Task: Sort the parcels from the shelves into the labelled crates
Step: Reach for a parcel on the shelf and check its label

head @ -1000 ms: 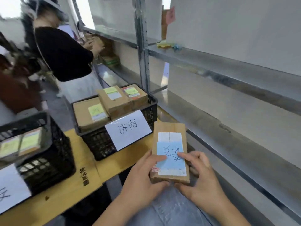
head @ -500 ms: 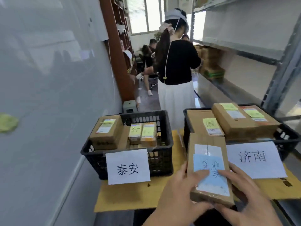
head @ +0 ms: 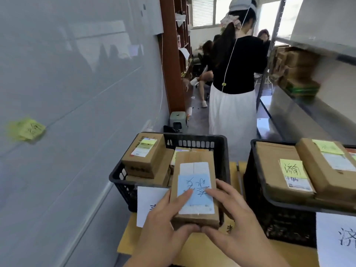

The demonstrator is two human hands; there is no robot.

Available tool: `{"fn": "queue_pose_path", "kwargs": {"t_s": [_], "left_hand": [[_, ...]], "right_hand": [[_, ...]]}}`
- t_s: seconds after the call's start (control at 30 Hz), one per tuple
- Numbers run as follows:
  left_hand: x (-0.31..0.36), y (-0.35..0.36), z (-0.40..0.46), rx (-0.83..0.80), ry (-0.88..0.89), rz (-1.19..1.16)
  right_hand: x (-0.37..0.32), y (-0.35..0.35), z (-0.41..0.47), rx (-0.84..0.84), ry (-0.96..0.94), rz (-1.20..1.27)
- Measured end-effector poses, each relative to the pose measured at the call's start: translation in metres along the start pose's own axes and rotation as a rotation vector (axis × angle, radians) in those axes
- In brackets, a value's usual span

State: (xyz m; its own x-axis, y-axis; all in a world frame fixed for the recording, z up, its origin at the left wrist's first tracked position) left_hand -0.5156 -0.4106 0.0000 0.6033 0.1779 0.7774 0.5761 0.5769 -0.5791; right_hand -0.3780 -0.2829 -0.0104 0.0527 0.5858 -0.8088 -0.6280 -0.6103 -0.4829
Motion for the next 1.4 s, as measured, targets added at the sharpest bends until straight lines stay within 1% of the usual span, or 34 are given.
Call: {"fn": "queue_pose_path", "kwargs": {"t_s": [0.2,0.37,0.43,0.5,0.6,0.67,0.8,0.93,1.0,1.13,1.23,1.4], "left_hand": [[-0.032,-0.018,0.045,0.093,-0.136,0.028],[-0.05,-0.027,0.08,0.131,-0.157,-0.012],[-0.058,-0.035,0.094,0.146,-0.148,0.004],[-0.071,-0.045,0.108,0.139,-0.135,0.031],[-0.097,-0.063,0.129,0.134,-0.124,0.034],[-0.116,-0.071,0.141,0.123,-0.112,0.032],[-0.144,-0.085,0.164,0.063,-0.077,0.028],[-0.164,-0.106,0.18,0.048,-0.021,0.0],[-0.174,-0.115,0.185,0.044,-0.009,-0.036],[-0.186,-0.126,0.191,0.04,0.041,-0.022],[-0.185,-0.132,0.198,0.039,0.093,-0.028],[-0.187,-0.131,0.2,0.036,0.063,-0.038]], "right_hand": [[0.028,0.01,0.068,-0.176,-0.01,0.08],[0.064,0.022,0.115,-0.175,0.027,0.217],[0.078,0.032,0.134,-0.166,0.086,0.209],[0.097,0.044,0.152,-0.173,0.165,0.081],[0.12,0.067,0.179,-0.252,0.228,-0.17],[0.131,0.088,0.197,-0.31,0.262,-0.278],[0.161,0.134,0.238,-0.37,0.366,-0.473],[0.191,0.176,0.275,-0.489,0.382,-0.77],[0.206,0.191,0.286,-0.507,0.389,-0.877],[0.224,0.214,0.292,-0.546,0.402,-0.986],[0.223,0.219,0.292,-0.525,0.376,-1.053],[0.218,0.221,0.293,-0.489,0.316,-1.056]]}}
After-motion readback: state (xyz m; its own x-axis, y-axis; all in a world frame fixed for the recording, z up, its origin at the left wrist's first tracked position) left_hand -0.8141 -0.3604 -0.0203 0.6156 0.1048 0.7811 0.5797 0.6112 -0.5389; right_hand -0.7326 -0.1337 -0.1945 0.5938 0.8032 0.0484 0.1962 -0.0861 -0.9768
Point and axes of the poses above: each hand's wrist, its own z-axis towards the middle knuckle, its own y-axis out of the palm, x = y × z, the point moved 8 cm from there along z, towards the middle knuckle, and after that the axes turned 4 degrees about -y, right-handed, at the moved point
